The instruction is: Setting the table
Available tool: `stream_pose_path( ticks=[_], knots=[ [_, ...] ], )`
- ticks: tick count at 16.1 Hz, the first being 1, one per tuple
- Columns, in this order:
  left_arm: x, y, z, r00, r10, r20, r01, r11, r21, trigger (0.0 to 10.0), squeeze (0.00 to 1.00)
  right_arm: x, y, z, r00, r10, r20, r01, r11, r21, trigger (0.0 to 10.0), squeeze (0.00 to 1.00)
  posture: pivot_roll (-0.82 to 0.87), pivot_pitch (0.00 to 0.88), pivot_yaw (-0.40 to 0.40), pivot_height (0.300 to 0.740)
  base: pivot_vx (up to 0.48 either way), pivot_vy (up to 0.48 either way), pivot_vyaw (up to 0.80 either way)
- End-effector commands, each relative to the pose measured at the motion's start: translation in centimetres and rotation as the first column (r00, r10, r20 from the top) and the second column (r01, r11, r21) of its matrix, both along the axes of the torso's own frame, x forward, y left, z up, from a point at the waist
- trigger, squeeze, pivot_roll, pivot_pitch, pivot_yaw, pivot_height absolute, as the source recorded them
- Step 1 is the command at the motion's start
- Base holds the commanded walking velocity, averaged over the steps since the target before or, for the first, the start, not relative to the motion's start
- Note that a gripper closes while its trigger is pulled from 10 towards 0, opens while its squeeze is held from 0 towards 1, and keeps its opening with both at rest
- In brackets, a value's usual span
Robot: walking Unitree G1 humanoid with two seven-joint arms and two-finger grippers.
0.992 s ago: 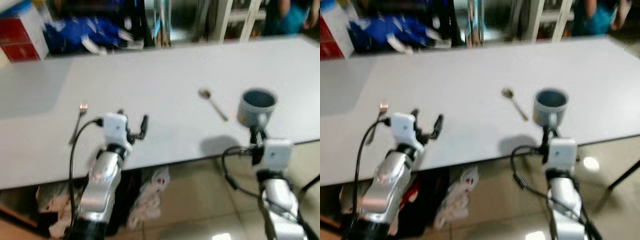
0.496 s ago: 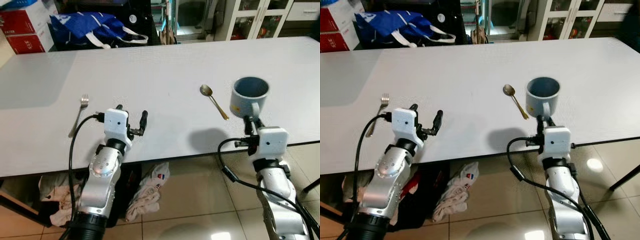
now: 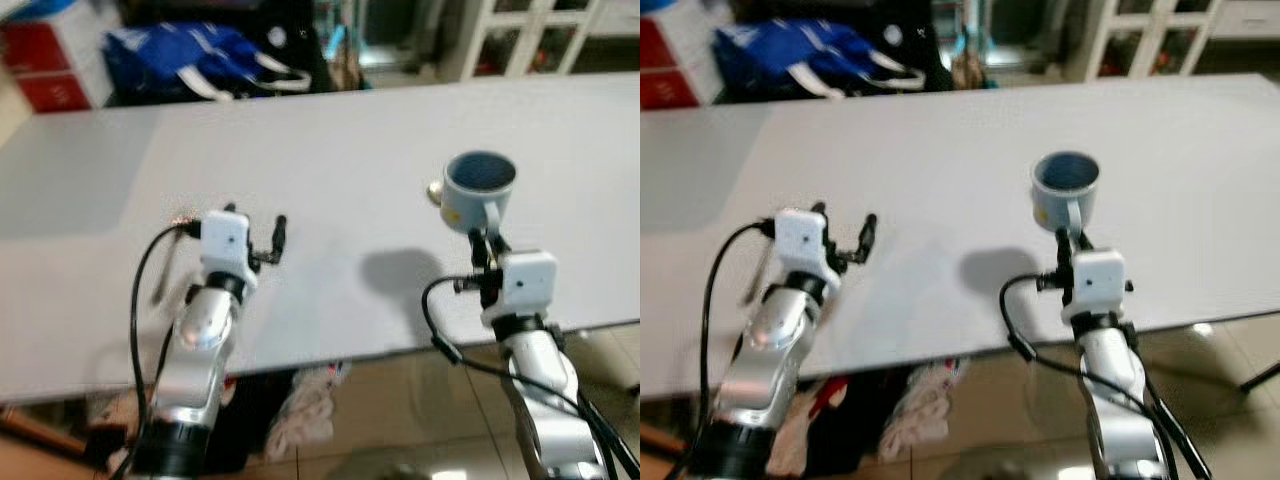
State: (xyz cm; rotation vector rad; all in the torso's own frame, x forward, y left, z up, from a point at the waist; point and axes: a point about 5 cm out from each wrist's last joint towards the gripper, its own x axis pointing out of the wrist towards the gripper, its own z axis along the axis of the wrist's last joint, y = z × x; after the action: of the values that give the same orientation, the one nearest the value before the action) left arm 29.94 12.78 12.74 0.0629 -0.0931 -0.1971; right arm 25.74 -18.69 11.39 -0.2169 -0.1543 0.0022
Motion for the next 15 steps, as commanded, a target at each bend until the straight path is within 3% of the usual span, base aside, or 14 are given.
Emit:
stream_pose_path(
  ticks=[1,10,15],
  knots=[
    [0.03,-0.93,0.34,0.999,-0.034,0.014,0.033,0.999,0.009,10.0,0.00,-0.03,-0.55,0.04,1.000,-0.017,-0.002,0.017,1.000,-0.007,0.0,0.00,-0.06,0.000,0.047,0.740,0.000,0.000,0.00],
    [-0.01,-1.11,0.51,0.999,-0.042,0.017,0.042,0.999,-0.020,10.0,0.00,-0.04,-0.13,-0.12,1.000,-0.008,-0.009,0.008,1.000,-0.005,0.0,0.00,-0.06,0.000,0.050,0.740,0.083,-0.426,0.00],
    [-0.01,-1.09,0.52,0.999,-0.033,0.015,0.033,0.999,-0.012,10.0,0.00,0.13,-0.09,-0.02,1.000,0.004,-0.008,-0.004,1.000,-0.005,0.0,0.00,-0.06,0.000,0.048,0.740,0.000,0.000,0.00]
  ],
)
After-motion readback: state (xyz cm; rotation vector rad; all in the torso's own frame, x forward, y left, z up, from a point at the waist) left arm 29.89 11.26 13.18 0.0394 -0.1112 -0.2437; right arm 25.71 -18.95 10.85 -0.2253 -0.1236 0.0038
